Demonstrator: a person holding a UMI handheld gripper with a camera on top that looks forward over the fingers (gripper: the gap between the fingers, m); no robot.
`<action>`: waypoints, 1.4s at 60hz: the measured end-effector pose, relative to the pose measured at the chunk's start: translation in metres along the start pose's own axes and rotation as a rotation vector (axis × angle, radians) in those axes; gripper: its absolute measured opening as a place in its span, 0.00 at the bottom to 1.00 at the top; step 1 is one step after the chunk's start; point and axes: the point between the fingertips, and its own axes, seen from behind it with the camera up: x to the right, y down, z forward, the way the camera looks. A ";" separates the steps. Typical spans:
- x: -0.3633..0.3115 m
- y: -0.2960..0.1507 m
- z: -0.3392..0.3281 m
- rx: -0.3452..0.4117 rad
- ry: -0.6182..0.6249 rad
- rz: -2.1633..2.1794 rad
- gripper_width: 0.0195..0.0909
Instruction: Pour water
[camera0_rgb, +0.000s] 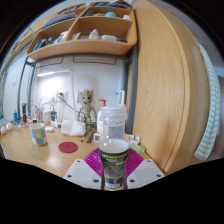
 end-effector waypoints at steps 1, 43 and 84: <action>-0.004 -0.004 0.000 0.003 -0.002 -0.022 0.07; -0.230 -0.108 0.120 0.207 0.041 -1.792 0.08; -0.248 -0.111 0.123 0.276 0.054 -1.984 0.08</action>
